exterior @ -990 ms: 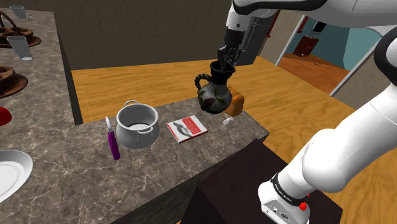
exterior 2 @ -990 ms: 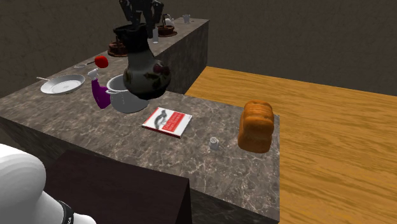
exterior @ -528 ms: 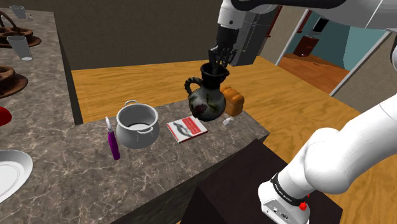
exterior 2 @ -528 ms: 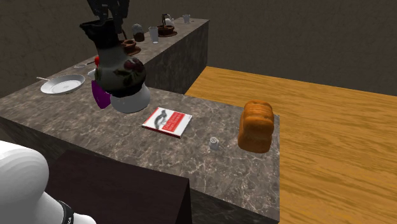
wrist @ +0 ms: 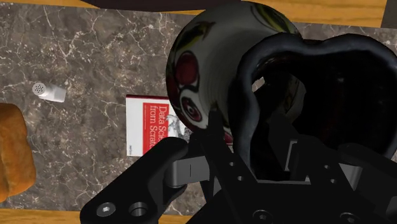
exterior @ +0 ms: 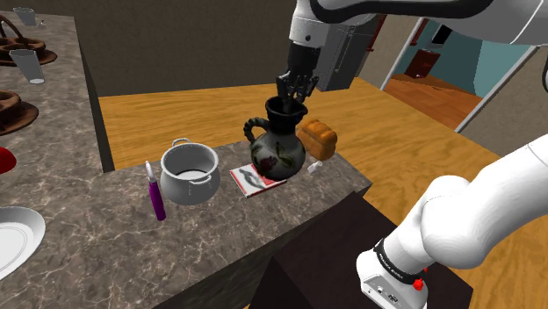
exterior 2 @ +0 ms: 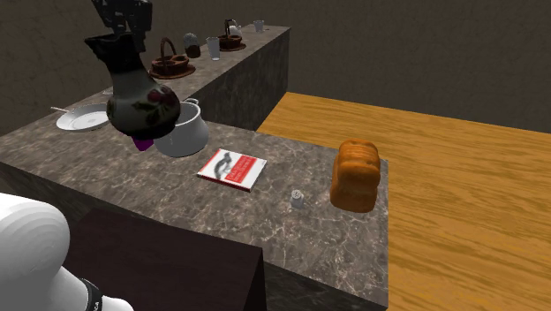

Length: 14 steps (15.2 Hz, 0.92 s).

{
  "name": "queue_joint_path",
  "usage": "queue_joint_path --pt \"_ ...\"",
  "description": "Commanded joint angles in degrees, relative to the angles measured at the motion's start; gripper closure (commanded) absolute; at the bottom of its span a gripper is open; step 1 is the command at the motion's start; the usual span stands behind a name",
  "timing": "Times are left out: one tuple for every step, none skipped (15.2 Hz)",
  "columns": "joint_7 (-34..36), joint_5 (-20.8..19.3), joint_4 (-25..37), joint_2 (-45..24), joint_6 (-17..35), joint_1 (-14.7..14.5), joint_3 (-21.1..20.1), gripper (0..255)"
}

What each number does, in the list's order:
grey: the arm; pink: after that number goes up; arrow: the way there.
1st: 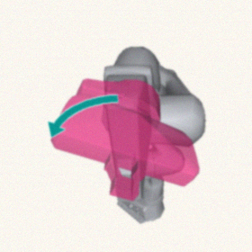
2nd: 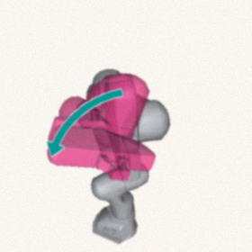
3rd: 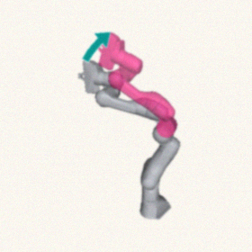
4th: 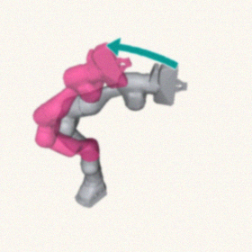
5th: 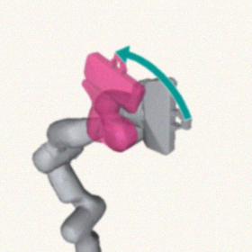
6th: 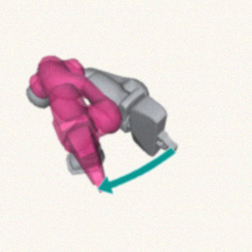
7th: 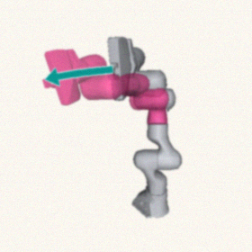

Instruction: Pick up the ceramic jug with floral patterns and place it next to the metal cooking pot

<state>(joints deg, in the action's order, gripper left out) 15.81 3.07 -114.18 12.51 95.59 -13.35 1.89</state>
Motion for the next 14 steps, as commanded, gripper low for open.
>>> queue_joint_path --pt "0.0 0.0 -1.6 0.2 1.7 0.0 0.0 255" --pt "0.0 0.0 -2.4 0.2 2.4 0.0 0.0 255" --pt "-0.1 0.1 -3.1 0.2 3.2 0.0 0.0 255" --pt "-0.1 0.1 -3.8 0.1 4.0 0.0 0.0 255" --pt "-0.2 0.1 -4.5 0.0 4.7 0.0 0.0 255" --pt "-0.2 0.1 -5.2 0.0 5.5 0.0 0.0 255" --pt "-0.2 0.1 -5.9 -0.1 6.3 0.0 -0.1 255" --pt "-0.3 0.1 -6.6 -0.2 7.1 0.0 -0.1 255" --pt "-0.3 0.1 -7.3 -0.3 7.8 0.0 -0.1 255" --pt "-0.4 0.1 -7.9 -0.4 8.6 0.0 -0.1 255" --pt "-0.4 0.1 -8.6 -0.6 9.4 0.0 -0.1 255" --pt "-0.5 0.2 -9.2 -0.7 10.1 0.0 -0.1 255" --pt "-0.5 0.2 -9.8 -0.9 10.9 0.0 -0.1 255" --pt "-0.6 0.2 -10.4 -1.0 11.7 0.0 -0.1 255"
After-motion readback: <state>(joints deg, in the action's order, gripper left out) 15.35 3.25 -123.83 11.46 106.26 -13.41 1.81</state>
